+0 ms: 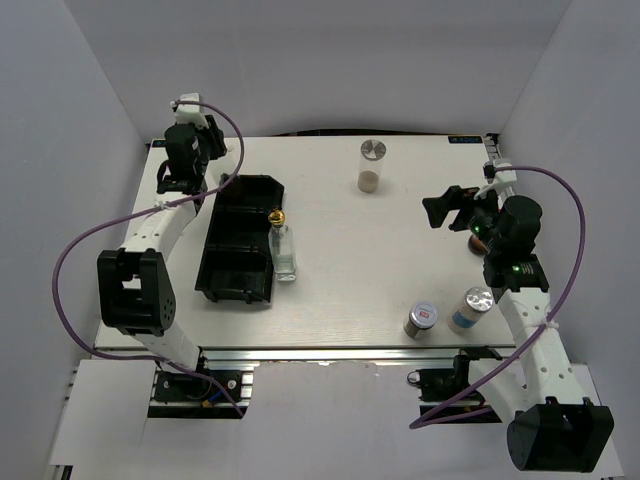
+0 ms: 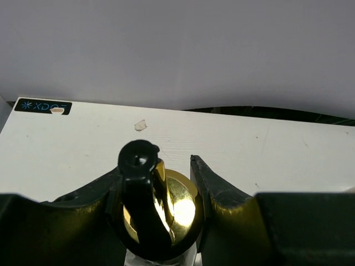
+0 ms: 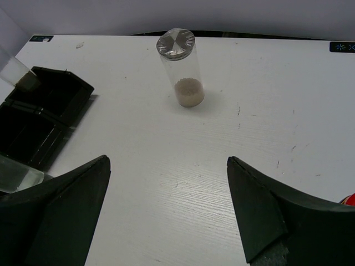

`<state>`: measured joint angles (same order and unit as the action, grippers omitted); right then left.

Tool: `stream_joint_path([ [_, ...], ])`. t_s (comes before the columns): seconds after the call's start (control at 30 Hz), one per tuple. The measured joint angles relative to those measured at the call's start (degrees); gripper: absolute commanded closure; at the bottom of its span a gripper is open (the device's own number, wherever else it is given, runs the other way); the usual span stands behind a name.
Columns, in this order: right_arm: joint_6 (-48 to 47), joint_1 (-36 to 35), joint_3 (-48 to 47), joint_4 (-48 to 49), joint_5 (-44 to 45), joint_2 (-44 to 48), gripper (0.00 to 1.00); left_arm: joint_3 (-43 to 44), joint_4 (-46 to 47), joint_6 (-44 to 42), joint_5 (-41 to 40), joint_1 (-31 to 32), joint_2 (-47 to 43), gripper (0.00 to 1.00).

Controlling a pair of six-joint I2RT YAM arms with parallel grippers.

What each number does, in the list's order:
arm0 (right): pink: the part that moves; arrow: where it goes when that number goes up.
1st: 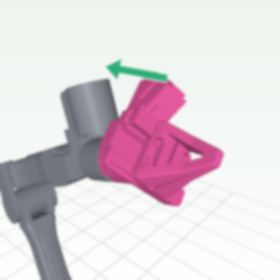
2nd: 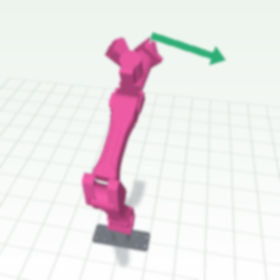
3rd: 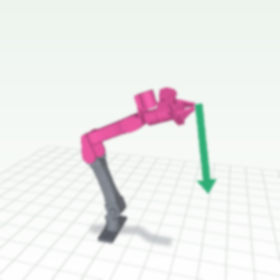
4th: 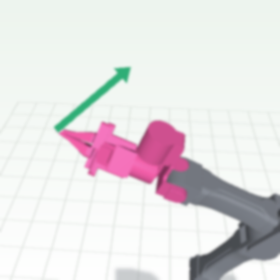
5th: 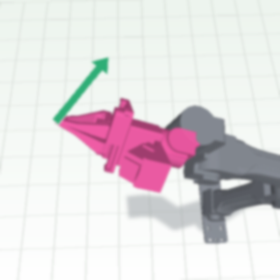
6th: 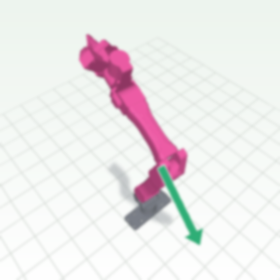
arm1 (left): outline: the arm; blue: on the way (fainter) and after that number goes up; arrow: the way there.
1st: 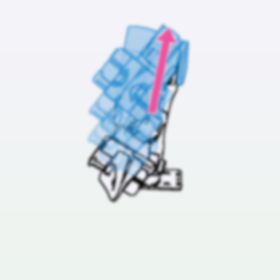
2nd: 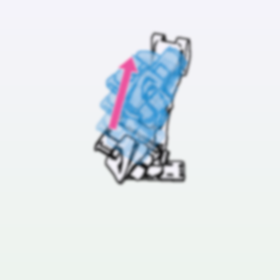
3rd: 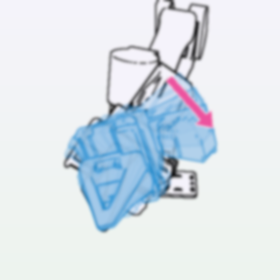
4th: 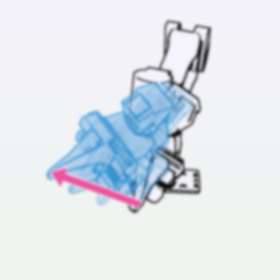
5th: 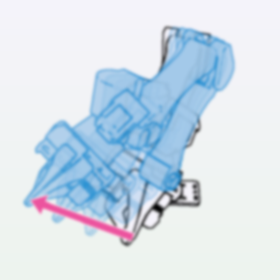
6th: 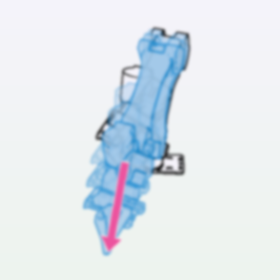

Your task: Organize the condiment bottles

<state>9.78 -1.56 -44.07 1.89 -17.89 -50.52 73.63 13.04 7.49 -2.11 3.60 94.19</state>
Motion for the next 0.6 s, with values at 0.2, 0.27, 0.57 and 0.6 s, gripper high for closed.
stream_joint_path([
  [0.2, -0.24, 0.00, 0.00, 0.00, 0.20, -0.22, 0.11, 0.02, 1.42, -1.11, -0.72, 0.00, 1.16, 0.81],
  [0.27, -0.37, 0.00, 0.00, 0.00, 0.22, -0.28, 0.11, 0.02, 1.09, -1.95, -0.72, 0.13, 1.75, 0.71],
  [0.57, -0.61, 0.00, 0.00, -0.02, 0.20, -1.09, 0.11, -3.30, 1.99, -4.81, -1.09, 1.49, 2.21, 0.32],
  [0.6, -0.63, 0.00, 0.00, -0.02, 0.20, -1.09, 0.11, -3.30, 2.54, -4.94, -1.36, 1.57, 2.16, 0.28],
])
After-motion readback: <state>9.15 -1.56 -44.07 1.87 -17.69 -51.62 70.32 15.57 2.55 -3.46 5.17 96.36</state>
